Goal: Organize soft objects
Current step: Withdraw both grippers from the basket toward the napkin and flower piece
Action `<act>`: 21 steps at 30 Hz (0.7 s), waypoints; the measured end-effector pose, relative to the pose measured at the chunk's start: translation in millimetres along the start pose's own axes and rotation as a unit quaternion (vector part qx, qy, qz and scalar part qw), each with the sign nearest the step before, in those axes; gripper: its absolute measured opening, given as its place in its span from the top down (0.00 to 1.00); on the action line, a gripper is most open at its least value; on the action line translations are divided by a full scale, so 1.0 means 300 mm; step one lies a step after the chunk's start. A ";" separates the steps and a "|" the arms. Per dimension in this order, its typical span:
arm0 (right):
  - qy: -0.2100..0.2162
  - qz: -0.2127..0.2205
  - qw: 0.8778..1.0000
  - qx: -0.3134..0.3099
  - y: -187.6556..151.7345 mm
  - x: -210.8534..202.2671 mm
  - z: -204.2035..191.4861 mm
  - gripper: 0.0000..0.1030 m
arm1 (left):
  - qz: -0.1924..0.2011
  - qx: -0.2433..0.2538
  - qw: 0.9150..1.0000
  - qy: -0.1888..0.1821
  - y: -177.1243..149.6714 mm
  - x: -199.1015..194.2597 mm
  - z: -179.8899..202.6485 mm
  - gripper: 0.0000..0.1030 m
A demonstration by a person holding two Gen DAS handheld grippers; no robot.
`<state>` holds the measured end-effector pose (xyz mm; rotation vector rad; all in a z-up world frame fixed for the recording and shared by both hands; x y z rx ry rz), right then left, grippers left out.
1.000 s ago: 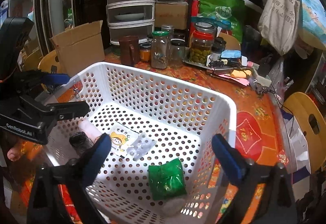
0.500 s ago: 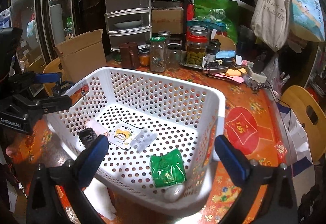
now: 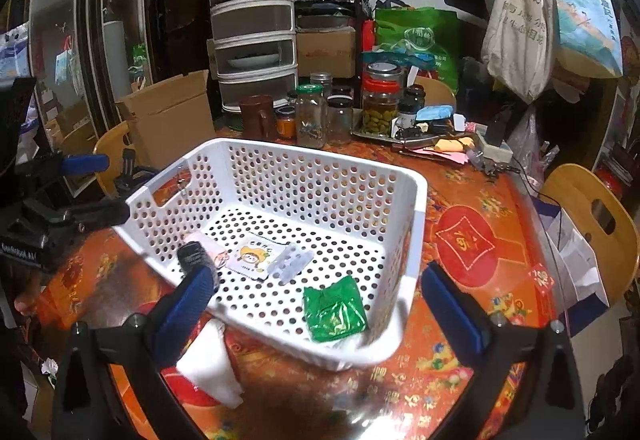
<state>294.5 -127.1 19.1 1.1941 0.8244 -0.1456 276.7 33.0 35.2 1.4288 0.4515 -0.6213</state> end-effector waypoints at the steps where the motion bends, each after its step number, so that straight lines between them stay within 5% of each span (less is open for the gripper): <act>1: -0.001 0.002 1.000 0.000 -0.006 -0.013 -0.005 0.00 | 0.005 0.002 1.000 0.005 -0.028 -0.015 -0.001 0.00; 11: -0.005 0.017 1.000 0.015 -0.159 -0.093 -0.041 0.00 | -0.001 -0.039 0.999 0.019 -0.372 -0.045 -0.040 0.00; 21: 0.021 -0.010 0.998 0.064 -0.416 -0.055 -0.077 0.00 | -0.012 -0.020 1.000 -0.001 -0.624 -0.036 0.118 0.00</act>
Point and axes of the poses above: each gripper's, at about its wrist camera, not at the fingertips, and x roughly the way its jaws point, z to its right, y to its top, the point moved 7 cm from there along x, roughly the way its jaws point, and after that the axes turned 8 degrees about -x, right-handed, at the moved point
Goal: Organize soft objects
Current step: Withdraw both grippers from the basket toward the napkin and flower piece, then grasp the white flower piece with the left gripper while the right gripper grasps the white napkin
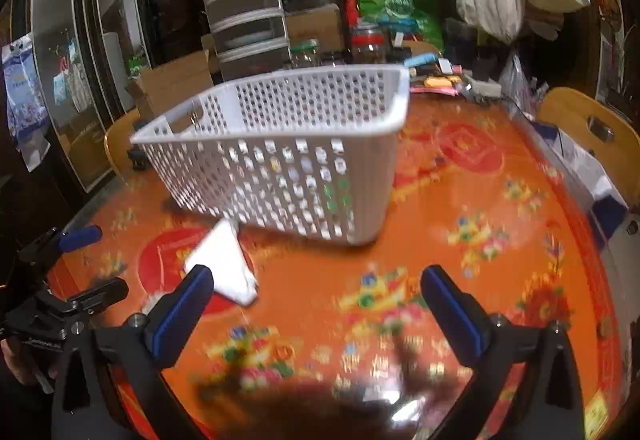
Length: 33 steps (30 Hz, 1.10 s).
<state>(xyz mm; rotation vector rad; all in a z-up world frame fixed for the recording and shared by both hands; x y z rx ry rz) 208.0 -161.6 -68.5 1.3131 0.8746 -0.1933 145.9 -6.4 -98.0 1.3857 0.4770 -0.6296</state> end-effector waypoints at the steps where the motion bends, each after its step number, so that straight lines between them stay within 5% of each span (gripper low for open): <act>1: -0.002 -0.003 1.000 0.004 -0.019 0.003 0.002 0.00 | -0.005 0.001 1.000 -0.005 -0.012 0.010 0.016 0.00; 11: -0.008 -0.008 1.000 0.020 -0.094 -0.007 0.011 0.00 | -0.027 -0.009 0.999 -0.023 -0.062 0.079 0.091 0.04; 15: -0.006 -0.011 1.000 0.017 -0.085 0.013 -0.007 0.00 | -0.033 -0.012 0.999 -0.025 -0.064 0.100 0.098 0.33; 21: 0.002 -0.020 1.000 0.017 -0.076 0.053 -0.049 0.00 | -0.033 -0.010 0.999 -0.040 -0.068 0.112 0.099 0.61; 33: 0.031 -0.056 0.998 0.005 -0.059 0.180 -0.214 0.00 | -0.011 -0.059 0.998 0.014 -0.007 0.068 -0.165 0.61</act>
Point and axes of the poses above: each gripper's, at about its wrist camera, not at the fingertips, and x roughly the way its jaws point, z to its right, y to its top, the point moved 7 cm from there along x, roughly the way its jaws point, and after that the axes turned 8 degrees about -x, right-handed, at the moved point
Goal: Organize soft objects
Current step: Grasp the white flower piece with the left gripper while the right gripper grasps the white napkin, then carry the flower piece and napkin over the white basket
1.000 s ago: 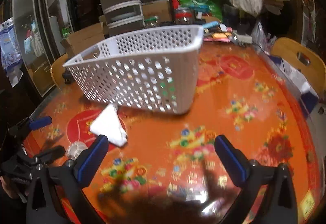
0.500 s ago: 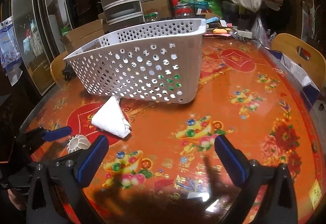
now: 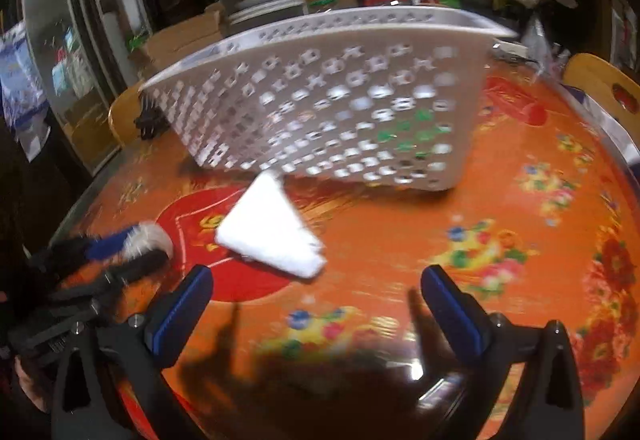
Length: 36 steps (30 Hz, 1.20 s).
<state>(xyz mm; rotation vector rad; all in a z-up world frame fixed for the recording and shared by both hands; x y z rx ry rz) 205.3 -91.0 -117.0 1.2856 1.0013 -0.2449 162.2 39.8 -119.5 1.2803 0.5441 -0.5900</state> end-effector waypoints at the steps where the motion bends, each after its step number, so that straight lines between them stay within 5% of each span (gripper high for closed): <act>1: 0.002 -0.003 1.000 -0.008 0.006 0.015 -0.022 0.00 | 0.004 -0.004 1.000 0.006 0.005 -0.007 -0.025 0.61; 9: 0.002 -0.016 0.999 -0.038 0.065 0.089 -0.111 0.01 | 0.008 -0.041 0.999 0.008 0.009 -0.033 -0.152 0.61; 21: -0.025 -0.052 0.997 -0.057 0.080 0.157 -0.114 0.38 | 0.011 -0.042 0.999 0.003 0.009 -0.039 -0.144 0.61; 36: -0.010 0.003 0.999 -0.040 0.005 -0.079 -0.019 0.51 | 0.013 -0.011 1.000 0.010 0.023 -0.048 -0.107 0.61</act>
Point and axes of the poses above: each gripper's, at about its wrist camera, not at the fingertips, and x roughly the way its jaws point, z to its right, y to its top, the point moved 7 cm from there along x, roughly the way its jaws point, and after that the axes turned 8 degrees about -x, right-handed, at the moved point
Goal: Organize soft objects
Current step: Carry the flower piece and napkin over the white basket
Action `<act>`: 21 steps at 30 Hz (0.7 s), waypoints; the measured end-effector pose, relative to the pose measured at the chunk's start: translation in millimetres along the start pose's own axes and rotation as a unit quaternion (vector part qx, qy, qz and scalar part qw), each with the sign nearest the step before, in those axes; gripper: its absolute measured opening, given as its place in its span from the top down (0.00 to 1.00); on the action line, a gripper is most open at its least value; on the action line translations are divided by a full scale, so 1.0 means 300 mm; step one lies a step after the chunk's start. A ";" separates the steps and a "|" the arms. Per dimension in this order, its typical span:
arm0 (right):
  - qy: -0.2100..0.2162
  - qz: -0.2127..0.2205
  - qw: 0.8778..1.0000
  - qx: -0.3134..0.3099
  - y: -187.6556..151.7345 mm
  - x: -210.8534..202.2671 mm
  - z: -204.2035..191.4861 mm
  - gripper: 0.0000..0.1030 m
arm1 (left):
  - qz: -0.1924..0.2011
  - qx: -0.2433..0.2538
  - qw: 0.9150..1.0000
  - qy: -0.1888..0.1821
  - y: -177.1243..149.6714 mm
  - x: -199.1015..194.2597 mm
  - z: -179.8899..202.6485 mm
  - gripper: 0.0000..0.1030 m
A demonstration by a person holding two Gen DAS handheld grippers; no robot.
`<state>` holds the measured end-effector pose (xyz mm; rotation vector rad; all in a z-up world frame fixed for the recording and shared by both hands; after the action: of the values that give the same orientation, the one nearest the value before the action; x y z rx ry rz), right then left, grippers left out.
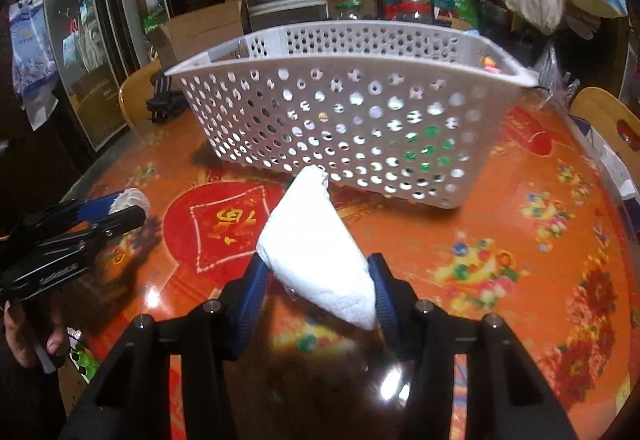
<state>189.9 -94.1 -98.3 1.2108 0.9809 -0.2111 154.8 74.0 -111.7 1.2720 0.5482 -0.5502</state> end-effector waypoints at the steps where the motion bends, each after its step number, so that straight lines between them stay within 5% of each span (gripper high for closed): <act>1: 0.000 0.005 1.000 0.001 -0.007 -0.022 0.009 0.51 | 0.001 0.000 1.000 -0.002 0.001 -0.005 0.003 0.61; 12: -0.003 0.086 0.996 0.006 0.086 -0.282 0.078 0.51 | 0.030 0.026 0.999 -0.030 0.116 -0.131 0.093 0.61; 21: -0.022 0.092 0.995 -0.010 0.299 -0.313 0.155 0.51 | 0.055 0.065 0.995 -0.052 0.388 -0.210 0.231 0.61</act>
<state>213.7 -131.5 32.2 1.2646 0.8248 -0.0813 189.2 35.2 28.4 1.3799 0.3583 -0.5626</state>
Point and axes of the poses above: each gripper's, at about its wrist camera, not at the fingertips, and x roughly the way its jaws point, z to its right, y to its top, the point moved 7 cm from there along x, roughly the way its jaws point, and after that the axes turned 8 degrees about -x, right-handed, at the moved point
